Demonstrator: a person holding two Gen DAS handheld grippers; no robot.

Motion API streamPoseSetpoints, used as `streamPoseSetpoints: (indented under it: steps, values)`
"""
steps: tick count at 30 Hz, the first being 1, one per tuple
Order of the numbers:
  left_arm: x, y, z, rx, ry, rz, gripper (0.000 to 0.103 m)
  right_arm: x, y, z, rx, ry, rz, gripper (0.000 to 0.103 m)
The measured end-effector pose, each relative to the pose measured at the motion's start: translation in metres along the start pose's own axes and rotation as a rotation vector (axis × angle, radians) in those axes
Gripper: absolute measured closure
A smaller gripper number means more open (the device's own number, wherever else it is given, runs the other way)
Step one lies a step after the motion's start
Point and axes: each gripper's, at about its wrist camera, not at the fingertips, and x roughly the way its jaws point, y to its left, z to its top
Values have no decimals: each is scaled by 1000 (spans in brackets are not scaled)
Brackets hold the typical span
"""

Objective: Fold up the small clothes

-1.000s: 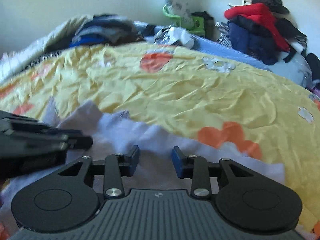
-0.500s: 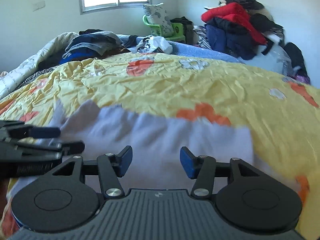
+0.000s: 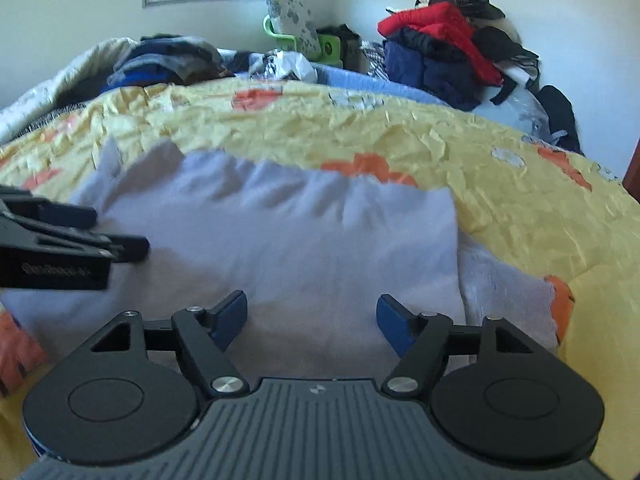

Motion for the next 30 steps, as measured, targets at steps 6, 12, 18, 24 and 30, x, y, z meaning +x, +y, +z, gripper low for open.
streamPoseSetpoints:
  steps: [6, 12, 18, 24, 30]
  values:
    - [-5, -1, -8, 10, 4, 0, 33, -12, 2, -4, 39, -15, -4, 26]
    - [-11, -2, -17, 22, 0, 4, 30, -12, 4, -13, 37, 0, -10, 23]
    - [-15, -4, -22, 41, -6, 8, 29, -15, 6, -19, 39, 1, -20, 22]
    - [-24, -1, -23, 48, -10, -3, 28, -20, 6, -22, 54, 3, -25, 22]
    - [-31, 14, -22, 32, -8, -7, 28, -28, 10, -25, 54, -2, -17, 22]
